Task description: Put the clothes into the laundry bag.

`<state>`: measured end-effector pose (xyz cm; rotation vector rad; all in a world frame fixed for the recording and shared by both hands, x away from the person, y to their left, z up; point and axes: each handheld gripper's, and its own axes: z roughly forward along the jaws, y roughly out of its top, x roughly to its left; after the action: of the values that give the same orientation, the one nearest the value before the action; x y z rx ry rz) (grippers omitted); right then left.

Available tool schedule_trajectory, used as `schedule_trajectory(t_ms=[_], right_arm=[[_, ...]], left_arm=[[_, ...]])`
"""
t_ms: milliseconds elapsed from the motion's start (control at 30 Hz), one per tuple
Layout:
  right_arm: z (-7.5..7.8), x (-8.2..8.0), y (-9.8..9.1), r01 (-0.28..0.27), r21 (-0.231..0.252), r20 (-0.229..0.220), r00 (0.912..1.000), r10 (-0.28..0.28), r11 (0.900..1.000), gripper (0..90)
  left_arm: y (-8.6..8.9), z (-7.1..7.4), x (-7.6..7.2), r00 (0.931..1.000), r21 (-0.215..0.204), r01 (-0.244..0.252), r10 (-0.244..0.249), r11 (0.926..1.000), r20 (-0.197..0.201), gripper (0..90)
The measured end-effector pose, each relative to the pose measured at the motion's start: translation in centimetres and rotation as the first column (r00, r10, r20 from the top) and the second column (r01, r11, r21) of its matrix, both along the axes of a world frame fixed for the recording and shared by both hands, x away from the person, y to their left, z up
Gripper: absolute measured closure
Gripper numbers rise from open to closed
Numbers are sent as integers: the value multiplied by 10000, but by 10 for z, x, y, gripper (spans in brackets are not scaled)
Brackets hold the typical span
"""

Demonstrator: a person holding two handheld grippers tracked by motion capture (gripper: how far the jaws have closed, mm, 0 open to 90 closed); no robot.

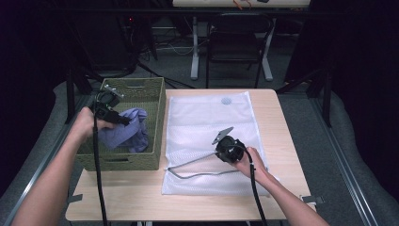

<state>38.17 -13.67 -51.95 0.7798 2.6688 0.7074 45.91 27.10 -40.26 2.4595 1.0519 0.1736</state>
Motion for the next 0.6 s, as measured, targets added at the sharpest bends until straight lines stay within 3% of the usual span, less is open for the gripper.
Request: schedule_trajectory(t_ms=[600], right_arm=[[1,0,-1,2,11,40,10000,-3,10000,870]], left_arm=[[2,55,1,9973,232,-300,283,9993,678,798]])
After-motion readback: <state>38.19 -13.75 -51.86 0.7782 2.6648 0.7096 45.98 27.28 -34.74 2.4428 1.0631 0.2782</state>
